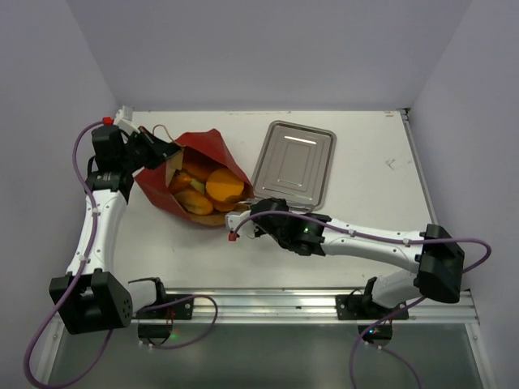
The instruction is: Take the fake bread out of the paper bag
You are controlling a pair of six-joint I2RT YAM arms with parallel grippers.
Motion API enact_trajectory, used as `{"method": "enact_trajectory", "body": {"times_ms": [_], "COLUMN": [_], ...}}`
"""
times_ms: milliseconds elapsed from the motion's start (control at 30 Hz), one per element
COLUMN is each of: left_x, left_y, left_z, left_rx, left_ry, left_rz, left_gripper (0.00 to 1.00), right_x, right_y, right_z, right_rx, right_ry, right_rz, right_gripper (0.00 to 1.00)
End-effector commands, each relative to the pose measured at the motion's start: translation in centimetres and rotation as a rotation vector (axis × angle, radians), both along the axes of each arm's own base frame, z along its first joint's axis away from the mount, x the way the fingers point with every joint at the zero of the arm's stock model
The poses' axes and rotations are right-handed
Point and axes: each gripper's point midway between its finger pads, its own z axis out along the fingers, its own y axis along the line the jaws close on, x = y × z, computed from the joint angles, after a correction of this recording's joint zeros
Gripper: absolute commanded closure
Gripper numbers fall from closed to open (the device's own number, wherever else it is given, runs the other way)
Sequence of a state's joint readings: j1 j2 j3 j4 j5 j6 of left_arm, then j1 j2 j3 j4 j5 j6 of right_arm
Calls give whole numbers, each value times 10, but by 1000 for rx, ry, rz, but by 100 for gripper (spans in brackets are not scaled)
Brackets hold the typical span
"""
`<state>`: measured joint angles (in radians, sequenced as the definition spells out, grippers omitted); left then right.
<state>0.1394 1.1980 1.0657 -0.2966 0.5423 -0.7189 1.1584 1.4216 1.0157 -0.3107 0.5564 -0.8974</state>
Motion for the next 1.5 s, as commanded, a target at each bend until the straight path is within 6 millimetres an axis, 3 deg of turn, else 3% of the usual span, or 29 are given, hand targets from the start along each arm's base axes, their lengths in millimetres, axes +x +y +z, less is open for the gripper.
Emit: {"method": "enact_trajectory", "body": {"times_ms": [0, 1000, 1467], "left_x": [-5, 2, 2], "left_y": [0, 5, 7], "left_z": [1, 1, 1], "left_rx": [20, 30, 29], "left_ry": [-22, -17, -11], "left_rz": [-17, 10, 25], "left_gripper": [100, 100, 100], "right_x": [-1, -21, -37], "right_y": [8, 6, 1], "right_z": [39, 70, 110], "right_rx": [116, 245, 365], "right_ry": [-15, 90, 167], "right_rz": [6, 72, 115], "right_gripper": [100, 100, 100]}}
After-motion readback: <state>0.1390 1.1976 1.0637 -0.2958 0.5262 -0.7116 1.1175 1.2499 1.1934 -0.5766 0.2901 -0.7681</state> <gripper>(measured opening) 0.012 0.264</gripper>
